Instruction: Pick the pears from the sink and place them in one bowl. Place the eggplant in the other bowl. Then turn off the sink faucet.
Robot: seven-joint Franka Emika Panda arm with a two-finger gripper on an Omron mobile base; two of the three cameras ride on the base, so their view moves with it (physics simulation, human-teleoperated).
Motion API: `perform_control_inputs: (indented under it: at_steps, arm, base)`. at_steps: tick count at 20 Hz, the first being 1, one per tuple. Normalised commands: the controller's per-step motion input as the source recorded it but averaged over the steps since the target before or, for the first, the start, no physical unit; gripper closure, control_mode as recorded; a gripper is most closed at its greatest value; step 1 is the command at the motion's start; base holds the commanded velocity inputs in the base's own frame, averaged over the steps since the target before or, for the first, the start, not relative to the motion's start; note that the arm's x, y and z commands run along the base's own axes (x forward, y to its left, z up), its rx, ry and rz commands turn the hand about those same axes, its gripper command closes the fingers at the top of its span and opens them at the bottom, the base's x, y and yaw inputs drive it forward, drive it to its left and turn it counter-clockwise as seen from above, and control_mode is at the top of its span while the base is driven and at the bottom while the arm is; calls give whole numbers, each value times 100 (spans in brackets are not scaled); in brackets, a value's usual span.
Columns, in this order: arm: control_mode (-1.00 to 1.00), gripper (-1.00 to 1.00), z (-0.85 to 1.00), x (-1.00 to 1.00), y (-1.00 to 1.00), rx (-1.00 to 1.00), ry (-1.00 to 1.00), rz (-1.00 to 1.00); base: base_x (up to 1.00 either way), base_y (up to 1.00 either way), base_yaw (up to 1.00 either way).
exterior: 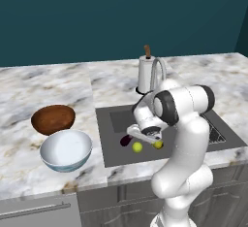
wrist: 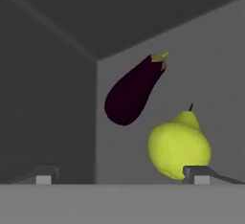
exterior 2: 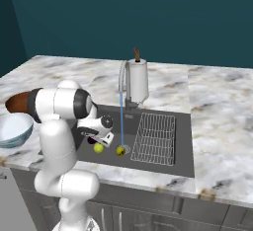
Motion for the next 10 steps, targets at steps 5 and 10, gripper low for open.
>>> perform_control_inputs:
  at_steps: [5, 10]
  arm:
    - [-100, -100, 0, 48, 14, 0, 21, 0]
    - [-100, -100, 0, 46, 5, 1, 9, 0]
  base:
    - [0, 0, 0]
    - [0, 0, 0]
